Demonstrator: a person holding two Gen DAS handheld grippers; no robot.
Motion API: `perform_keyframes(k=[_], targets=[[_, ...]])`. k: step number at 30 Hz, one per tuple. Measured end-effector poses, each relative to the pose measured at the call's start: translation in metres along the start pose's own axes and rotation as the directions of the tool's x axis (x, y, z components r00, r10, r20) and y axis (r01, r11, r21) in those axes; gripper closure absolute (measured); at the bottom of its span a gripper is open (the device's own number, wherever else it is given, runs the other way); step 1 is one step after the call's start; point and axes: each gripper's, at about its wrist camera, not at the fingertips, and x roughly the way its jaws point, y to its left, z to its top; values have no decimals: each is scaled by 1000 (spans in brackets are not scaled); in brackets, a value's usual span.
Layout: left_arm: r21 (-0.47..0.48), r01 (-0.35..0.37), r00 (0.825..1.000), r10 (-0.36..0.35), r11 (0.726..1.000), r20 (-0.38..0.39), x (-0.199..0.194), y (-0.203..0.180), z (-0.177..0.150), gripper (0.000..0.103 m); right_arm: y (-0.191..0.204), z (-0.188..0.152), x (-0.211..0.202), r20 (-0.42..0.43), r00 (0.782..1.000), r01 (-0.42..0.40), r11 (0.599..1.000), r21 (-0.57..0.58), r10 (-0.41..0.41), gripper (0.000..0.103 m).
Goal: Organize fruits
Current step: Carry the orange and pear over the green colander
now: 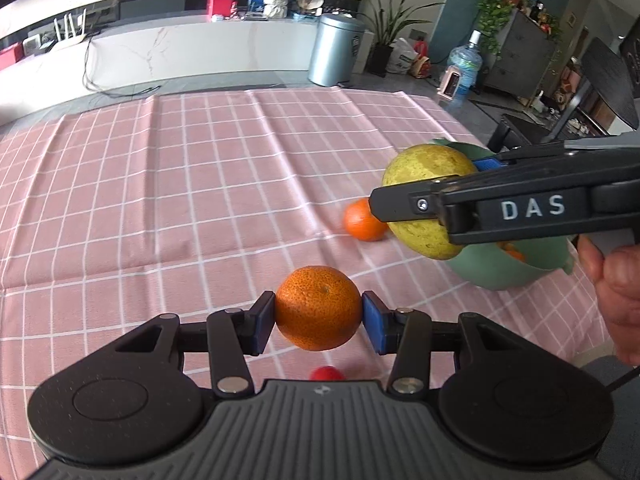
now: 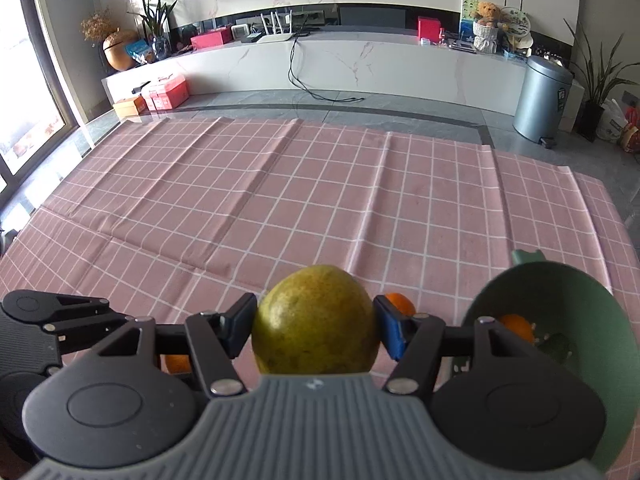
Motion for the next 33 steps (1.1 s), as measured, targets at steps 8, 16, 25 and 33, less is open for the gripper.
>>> perform_keyframes(k=[8, 16, 25, 33], targets=[[87, 36, 999, -38, 996, 12, -10, -51, 2, 50, -31, -40, -53, 21, 999, 44, 996, 72, -45, 43], [147, 63, 998, -64, 987, 2, 2, -91, 12, 50, -80, -69, -88, 32, 993, 104, 982, 156, -110, 43], [232, 103, 995, -102, 967, -16, 33, -144, 39, 50, -134, -70, -99, 40, 986, 153, 967, 204, -164, 43], [270, 77, 996, -61, 960, -68, 68, -163, 53, 50, -165, -59, -72, 34, 987, 145, 961, 234, -157, 43]])
